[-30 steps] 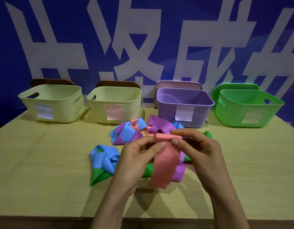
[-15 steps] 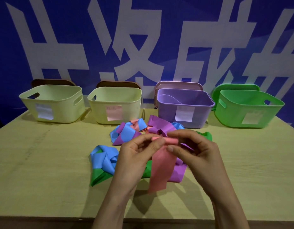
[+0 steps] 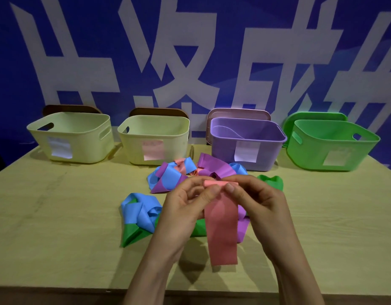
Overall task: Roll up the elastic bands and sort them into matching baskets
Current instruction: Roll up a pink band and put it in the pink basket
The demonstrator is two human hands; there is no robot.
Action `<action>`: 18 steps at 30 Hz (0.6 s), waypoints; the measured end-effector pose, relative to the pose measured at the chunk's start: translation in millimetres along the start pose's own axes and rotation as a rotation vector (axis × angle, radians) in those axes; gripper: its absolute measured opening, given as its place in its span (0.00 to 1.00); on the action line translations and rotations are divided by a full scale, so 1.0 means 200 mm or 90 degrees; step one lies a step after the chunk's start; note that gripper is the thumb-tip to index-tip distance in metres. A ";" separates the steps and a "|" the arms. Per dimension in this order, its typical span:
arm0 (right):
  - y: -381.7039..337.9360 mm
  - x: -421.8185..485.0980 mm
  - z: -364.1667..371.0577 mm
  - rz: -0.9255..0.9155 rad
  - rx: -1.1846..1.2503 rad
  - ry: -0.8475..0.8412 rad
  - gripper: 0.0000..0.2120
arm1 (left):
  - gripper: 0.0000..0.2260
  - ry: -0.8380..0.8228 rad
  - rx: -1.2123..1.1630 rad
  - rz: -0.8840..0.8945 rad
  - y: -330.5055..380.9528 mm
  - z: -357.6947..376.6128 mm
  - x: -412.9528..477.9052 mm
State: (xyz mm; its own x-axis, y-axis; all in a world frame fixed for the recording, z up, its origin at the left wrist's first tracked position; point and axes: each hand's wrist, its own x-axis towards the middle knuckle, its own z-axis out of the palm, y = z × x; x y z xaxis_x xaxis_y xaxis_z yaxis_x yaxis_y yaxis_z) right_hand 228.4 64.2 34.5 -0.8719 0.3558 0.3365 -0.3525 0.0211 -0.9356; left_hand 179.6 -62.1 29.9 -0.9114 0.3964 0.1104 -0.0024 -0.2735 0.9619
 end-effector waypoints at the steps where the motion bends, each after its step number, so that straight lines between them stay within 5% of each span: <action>1: 0.00 0.00 0.00 0.006 0.009 0.000 0.06 | 0.14 -0.004 0.009 -0.014 0.00 0.00 0.00; 18: 0.00 -0.01 -0.02 0.000 -0.038 -0.044 0.15 | 0.08 0.017 0.009 0.068 -0.01 -0.02 0.00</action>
State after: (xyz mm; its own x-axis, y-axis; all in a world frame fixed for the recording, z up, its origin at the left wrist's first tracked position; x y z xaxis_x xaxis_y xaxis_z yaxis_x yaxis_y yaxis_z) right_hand 230.4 67.3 33.2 -0.8939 0.2901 0.3418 -0.3340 0.0778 -0.9394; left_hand 177.5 -64.6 26.9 -0.9167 0.3426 0.2056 0.1004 -0.3006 0.9484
